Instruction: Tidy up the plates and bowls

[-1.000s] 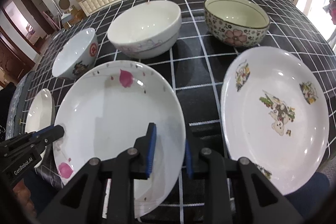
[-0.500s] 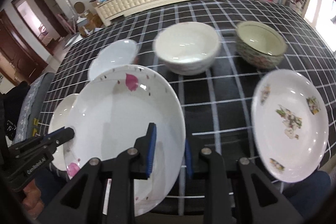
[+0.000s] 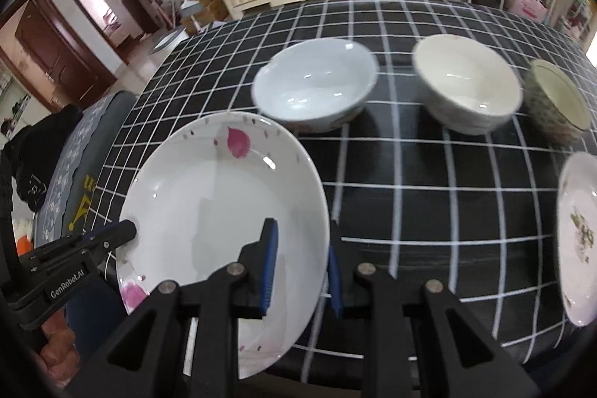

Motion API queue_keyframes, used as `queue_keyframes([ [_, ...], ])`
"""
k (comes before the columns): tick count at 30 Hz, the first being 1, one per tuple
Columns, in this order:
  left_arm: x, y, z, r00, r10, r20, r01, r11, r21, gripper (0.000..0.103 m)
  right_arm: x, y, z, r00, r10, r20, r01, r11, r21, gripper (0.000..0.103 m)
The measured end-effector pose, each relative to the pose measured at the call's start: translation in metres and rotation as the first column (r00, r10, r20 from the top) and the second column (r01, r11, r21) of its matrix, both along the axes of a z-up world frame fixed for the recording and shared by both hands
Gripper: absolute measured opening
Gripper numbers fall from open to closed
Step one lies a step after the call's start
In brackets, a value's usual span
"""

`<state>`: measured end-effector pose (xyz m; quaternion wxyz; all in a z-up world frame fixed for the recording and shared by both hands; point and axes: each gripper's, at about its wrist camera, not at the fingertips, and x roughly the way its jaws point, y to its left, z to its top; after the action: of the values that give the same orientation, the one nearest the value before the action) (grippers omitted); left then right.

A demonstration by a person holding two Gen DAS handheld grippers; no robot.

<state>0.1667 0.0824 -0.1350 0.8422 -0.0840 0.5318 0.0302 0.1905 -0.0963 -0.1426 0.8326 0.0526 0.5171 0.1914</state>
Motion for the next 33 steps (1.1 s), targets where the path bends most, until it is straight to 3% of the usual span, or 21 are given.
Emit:
queue_keyframes([
  [13, -0.005, 0.05, -0.016, 0.996, 0.085, -0.031, -0.085, 0.996, -0.009, 0.008, 0.01, 0.052, -0.013, 0.998, 0.066, -0.023, -0.067, 0.996, -0.061, 0.029],
  [27, 0.006, 0.067, -0.027, 0.993, 0.106, -0.043, -0.107, 0.994, -0.009, 0.007, 0.016, 0.062, -0.02, 0.995, 0.098, -0.026, -0.101, 0.989, -0.112, 0.029],
  [33, 0.0, 0.065, -0.024, 0.99, 0.136, -0.033, -0.135, 0.991, 0.025, 0.008, 0.013, 0.048, -0.016, 0.996, 0.091, -0.025, -0.093, 0.992, -0.083, 0.029],
])
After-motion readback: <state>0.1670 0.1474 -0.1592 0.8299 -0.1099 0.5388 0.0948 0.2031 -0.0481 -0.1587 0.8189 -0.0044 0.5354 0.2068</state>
